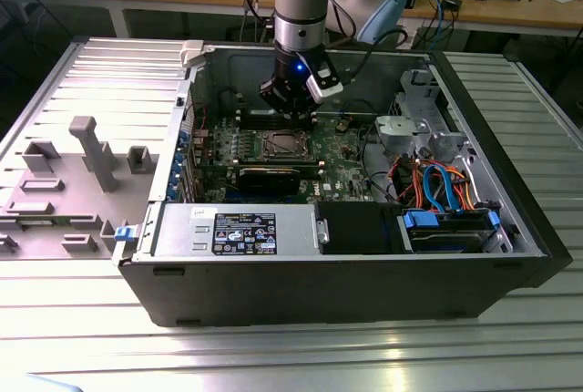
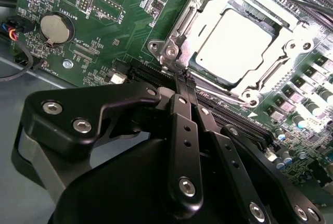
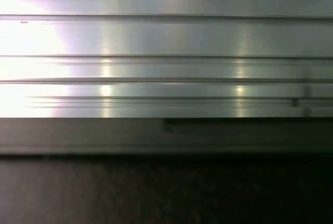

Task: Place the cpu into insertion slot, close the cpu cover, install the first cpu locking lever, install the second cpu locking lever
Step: 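Install the first cpu locking lever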

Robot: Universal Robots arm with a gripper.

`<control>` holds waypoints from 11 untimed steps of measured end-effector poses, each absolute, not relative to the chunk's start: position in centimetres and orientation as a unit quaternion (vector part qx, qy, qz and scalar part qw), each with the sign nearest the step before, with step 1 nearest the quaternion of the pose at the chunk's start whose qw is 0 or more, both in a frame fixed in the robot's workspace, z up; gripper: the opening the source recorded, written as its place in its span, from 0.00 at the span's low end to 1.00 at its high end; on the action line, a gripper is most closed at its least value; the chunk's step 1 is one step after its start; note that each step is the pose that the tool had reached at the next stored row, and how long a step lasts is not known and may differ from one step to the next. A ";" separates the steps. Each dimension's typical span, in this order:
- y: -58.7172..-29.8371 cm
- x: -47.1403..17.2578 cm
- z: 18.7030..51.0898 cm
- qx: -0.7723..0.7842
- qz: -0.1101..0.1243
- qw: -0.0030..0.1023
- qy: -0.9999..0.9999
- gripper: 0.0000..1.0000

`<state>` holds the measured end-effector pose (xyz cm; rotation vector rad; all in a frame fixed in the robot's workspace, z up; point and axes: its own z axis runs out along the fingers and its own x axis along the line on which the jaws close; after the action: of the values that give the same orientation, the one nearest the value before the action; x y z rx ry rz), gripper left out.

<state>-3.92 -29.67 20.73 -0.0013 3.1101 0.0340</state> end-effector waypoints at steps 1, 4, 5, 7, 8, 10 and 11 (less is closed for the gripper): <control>-29.7 -3.9 20.7 0.000 0.011 0.016 1.000 0.11; -29.7 -3.9 20.7 0.000 0.010 0.016 1.000 0.11; -29.7 -3.9 20.7 0.000 0.009 0.016 1.000 0.11; -29.7 -3.9 20.6 0.000 0.009 0.016 1.000 0.11; -29.7 -3.9 20.6 0.000 0.009 0.016 1.000 0.11; -29.7 -3.9 20.6 0.000 0.008 0.016 1.000 0.11; -29.7 -3.9 20.5 0.000 0.008 0.016 1.000 0.11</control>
<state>-3.92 -29.67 20.53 -0.0012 3.1101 0.0255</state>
